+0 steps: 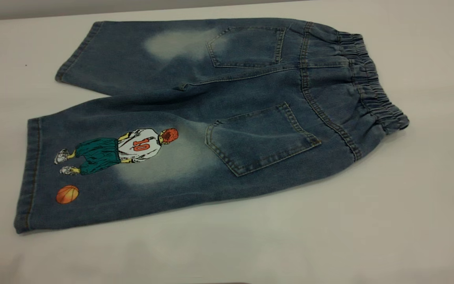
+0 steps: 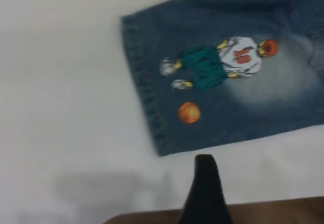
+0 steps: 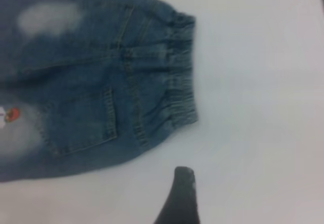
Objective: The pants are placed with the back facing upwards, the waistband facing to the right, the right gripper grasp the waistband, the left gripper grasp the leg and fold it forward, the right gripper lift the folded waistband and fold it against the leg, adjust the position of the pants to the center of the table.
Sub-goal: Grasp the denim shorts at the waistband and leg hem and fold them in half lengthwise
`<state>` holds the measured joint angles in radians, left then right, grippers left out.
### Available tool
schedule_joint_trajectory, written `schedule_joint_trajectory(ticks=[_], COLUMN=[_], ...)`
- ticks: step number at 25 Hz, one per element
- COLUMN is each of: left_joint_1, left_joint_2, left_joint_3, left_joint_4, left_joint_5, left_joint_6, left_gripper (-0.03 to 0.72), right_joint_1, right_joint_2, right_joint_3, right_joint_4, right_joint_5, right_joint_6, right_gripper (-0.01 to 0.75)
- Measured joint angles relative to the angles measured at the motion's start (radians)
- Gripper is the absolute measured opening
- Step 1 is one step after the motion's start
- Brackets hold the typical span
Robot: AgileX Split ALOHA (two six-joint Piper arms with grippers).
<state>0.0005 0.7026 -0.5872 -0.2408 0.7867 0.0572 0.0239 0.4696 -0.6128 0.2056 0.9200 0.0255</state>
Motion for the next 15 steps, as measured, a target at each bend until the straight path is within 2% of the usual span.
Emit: schedule_joint_trajectory(ticks=[5, 8, 15], left_joint_1=[0.000, 0.000, 0.000], left_joint_2=[0.243, 0.368, 0.546], left_joint_3=[0.000, 0.000, 0.000], left_joint_4=[-0.199, -0.351, -0.638], left_joint_5=[-0.124, -0.161, -0.234], left_joint_6=[0.201, 0.352, 0.652], left_gripper=[0.514, 0.514, 0.514], right_joint_1=[0.000, 0.000, 0.000], right_joint_2=[0.248, 0.375, 0.693], right_joint_3=[0.000, 0.000, 0.005], right_joint_4=[0.072, 0.124, 0.330], right_joint_5=[-0.153, -0.232, -0.330], right_joint_6=[-0.052, -0.072, -0.206], right_gripper=[0.597, 0.598, 0.590])
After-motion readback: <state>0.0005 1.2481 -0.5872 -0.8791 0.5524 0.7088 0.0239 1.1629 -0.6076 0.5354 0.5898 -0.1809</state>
